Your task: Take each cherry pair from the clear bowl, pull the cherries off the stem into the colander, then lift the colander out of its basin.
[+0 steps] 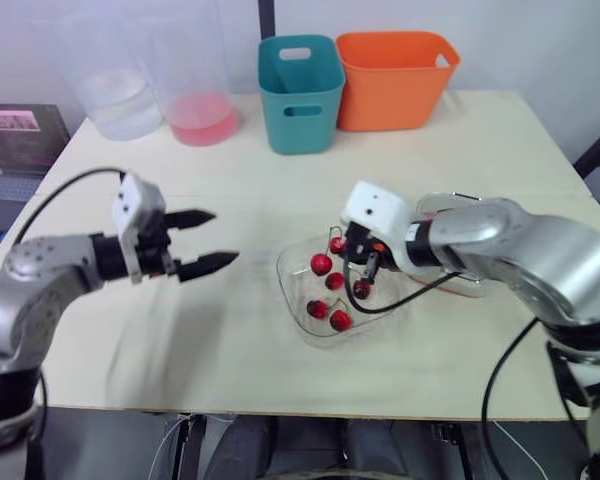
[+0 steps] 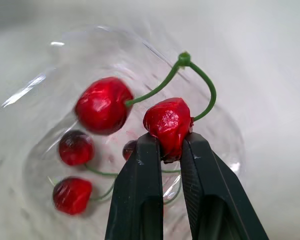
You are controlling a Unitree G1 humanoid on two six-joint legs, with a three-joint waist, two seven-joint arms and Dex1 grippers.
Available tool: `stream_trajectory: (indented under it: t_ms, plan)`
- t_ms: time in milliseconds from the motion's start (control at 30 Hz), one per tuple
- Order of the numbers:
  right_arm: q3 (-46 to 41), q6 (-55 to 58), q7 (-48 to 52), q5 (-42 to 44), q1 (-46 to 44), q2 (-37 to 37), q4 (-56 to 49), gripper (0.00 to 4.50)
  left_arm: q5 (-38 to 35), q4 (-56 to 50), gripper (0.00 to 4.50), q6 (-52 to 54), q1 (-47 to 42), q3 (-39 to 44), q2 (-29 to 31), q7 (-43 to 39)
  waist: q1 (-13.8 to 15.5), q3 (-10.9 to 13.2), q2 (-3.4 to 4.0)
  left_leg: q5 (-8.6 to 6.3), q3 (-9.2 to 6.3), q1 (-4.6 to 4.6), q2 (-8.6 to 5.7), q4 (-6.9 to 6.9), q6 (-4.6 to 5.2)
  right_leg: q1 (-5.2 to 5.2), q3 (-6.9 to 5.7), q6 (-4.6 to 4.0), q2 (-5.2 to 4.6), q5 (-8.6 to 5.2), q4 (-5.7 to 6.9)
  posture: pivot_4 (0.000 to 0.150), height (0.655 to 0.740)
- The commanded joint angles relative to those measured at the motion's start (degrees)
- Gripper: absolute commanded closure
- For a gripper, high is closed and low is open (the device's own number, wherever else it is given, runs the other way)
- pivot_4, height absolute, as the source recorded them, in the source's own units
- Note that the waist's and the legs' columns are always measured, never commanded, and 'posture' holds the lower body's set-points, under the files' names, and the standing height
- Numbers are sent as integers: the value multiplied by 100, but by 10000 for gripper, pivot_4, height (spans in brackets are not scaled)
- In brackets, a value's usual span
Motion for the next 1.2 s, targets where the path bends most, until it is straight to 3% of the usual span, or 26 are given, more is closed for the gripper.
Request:
stream_trajectory:
  t_ms: [33, 167, 300, 600, 867, 967, 1200]
  plan:
    - [86, -763, 264, -527, -113, -414, -22, 42505, -576, 26, 0, 591, -1005, -233, -328, 208, 5, 4, -5, 0, -1, -2, -1, 2, 0, -1, -2, 1, 0, 0, 2, 1500, 7400]
    - [70, -874, 158, -782, -230, -209, 248, 42505, -361, 364, 0, 668, -1880, -801, -878, 311, -26, 3, -10, 4, 0, -1, 0, 9, -8, 3, -3, 1, 1, 1, 2, 1500, 7400]
    - [35, -681, -83, -992, -400, 182, 396, 42505, 151, 589, 0, 398, -2177, -1323, -1279, 444, -47, 3, -10, 14, 0, 0, 2, 7, -24, -4, 2, 1, 6, 1, 4, 1500, 7400]
    - [-402, 55, -348, -916, -692, 933, 354, 42505, 714, 973, 0, -119, -2412, -1448, -1838, 630, 25, 3, -10, 16, -4, -6, -7, 9, -28, -6, 6, 0, -1, 1, 1, 1500, 7400]
    - [-481, 222, -358, -909, -739, 1057, 350, 42505, 739, 999, 0, -157, -2475, -1377, -2065, 621, 11, 3, -10, 16, -7, -6, -7, 9, -27, -7, 6, 0, 0, 1, 3, 1500, 7400]
    - [-522, 253, -390, -908, -757, 1132, 371, 42671, 724, 1007, 8324, -141, -2479, -1374, -2146, 611, 0, 3, -10, 16, -7, -5, -7, 9, -27, -6, 6, 0, 0, 1, 4, 1500, 7400]
    - [-626, 365, -450, -897, -845, 1277, 401, 42671, 821, 1068, 42580, -146, -2424, -1458, -2183, 540, 6, 3, -10, 16, -7, -5, -8, 10, -28, -7, 6, 1, 0, 1, 5, 1500, 7400]
